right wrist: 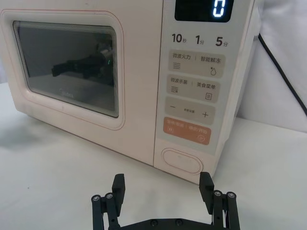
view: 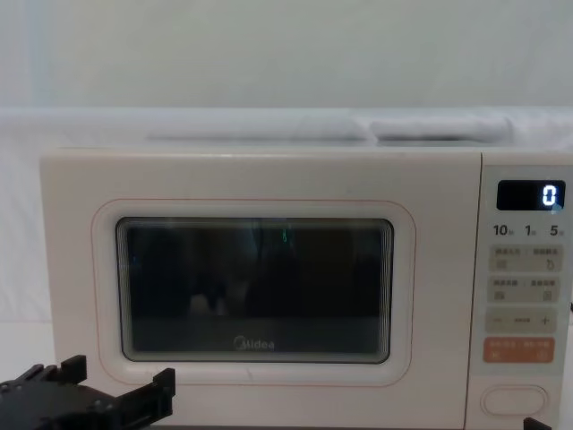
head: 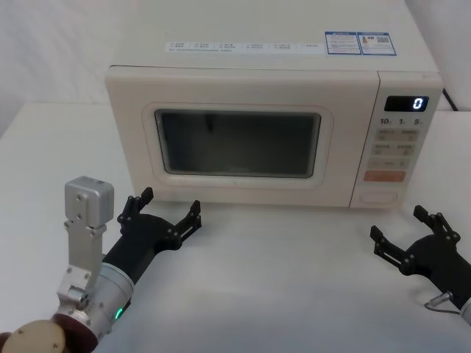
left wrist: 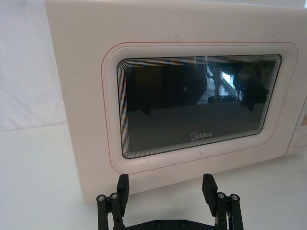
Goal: Press the button to open the microwave door with one hand; close the microwave door with the other hand.
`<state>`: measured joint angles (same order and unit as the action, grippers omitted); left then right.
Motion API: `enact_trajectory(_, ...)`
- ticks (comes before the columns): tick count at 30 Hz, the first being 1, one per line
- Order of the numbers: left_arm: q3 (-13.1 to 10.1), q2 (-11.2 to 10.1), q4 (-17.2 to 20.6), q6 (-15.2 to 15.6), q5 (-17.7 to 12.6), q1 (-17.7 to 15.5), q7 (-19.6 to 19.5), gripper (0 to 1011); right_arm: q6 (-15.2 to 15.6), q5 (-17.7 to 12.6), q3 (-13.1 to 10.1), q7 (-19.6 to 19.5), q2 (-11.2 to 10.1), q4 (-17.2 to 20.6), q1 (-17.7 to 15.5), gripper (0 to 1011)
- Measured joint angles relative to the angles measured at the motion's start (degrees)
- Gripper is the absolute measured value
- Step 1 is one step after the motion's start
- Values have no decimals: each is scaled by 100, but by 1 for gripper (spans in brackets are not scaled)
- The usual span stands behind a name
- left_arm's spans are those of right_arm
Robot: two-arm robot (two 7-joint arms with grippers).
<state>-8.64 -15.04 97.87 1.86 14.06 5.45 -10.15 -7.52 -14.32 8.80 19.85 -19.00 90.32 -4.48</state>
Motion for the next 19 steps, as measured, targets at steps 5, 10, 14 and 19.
enact_trajectory(5, 0, 0, 0, 0, 0, 0, 0, 1001, 0, 0, 0, 0, 0, 0, 0, 1000)
enact_trajectory(10, 0, 0, 0, 0, 0, 0, 0, 1001, 0, 0, 0, 0, 0, 0, 0, 1000)
enact_trajectory(14, 0, 0, 0, 0, 0, 0, 0, 1001, 0, 0, 0, 0, 0, 0, 0, 1000)
enact_trajectory(19, 0, 0, 0, 0, 0, 0, 0, 1001, 0, 0, 0, 0, 0, 0, 0, 1000)
